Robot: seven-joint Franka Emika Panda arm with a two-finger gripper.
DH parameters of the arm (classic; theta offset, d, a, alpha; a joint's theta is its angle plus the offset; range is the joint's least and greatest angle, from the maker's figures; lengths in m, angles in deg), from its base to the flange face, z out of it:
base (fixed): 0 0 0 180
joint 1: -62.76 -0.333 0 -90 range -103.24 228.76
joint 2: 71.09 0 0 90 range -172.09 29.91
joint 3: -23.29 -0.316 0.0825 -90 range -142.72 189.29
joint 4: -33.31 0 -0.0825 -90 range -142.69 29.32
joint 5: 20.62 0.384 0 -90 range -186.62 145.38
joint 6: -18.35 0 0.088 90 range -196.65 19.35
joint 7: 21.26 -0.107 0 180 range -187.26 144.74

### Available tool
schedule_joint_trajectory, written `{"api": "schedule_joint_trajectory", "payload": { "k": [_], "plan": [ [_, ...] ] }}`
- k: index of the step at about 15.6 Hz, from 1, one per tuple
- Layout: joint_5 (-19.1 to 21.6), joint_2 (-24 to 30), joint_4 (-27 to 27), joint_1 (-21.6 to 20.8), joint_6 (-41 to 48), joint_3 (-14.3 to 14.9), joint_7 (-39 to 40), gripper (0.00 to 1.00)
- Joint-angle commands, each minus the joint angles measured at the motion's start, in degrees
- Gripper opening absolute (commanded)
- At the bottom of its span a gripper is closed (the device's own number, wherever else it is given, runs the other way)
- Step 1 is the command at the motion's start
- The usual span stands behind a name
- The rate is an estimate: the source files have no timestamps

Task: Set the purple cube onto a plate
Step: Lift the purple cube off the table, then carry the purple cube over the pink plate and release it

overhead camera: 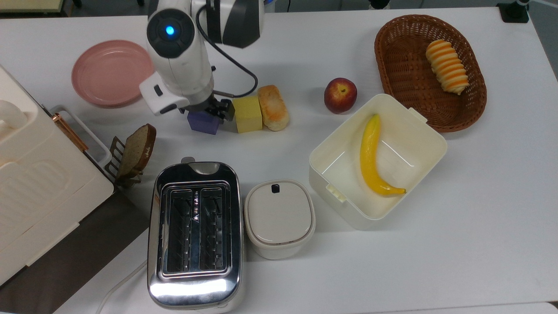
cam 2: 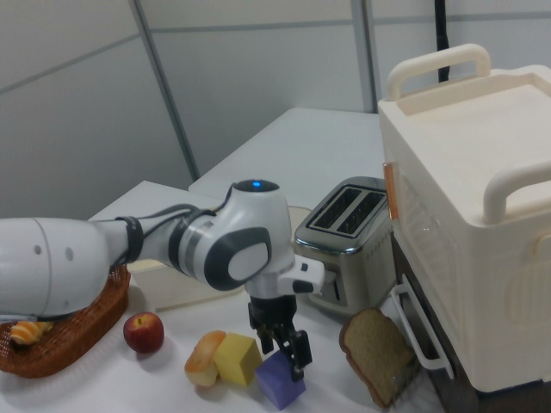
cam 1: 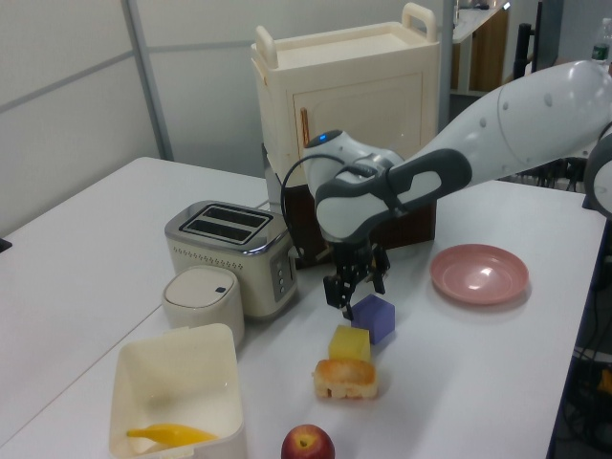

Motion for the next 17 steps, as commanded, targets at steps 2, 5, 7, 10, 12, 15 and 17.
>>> {"api": "schedule_joint_trajectory", "payload": {
  "k": [2,5,7,10,12,15,17],
  "plan": [
    [0.2,0.0,-1.3,-0.3,-1.7,0.5,0.1,0.99],
    [0.3,1.0,-0.6,0.6,2.3,1.4,4.6,0.44],
    [0.9,2.8,0.5,3.0,7.7,1.4,10.3,0.27],
    [1.0,4.4,2.6,6.4,14.5,3.0,18.3,0.27],
    [1.1,4.4,2.5,6.6,14.5,6.6,22.6,0.28],
    [0.6,2.6,1.9,9.1,11.5,10.0,29.3,0.31],
    [0.2,1.6,1.6,11.0,10.3,10.6,31.8,0.32]
  ]
}}
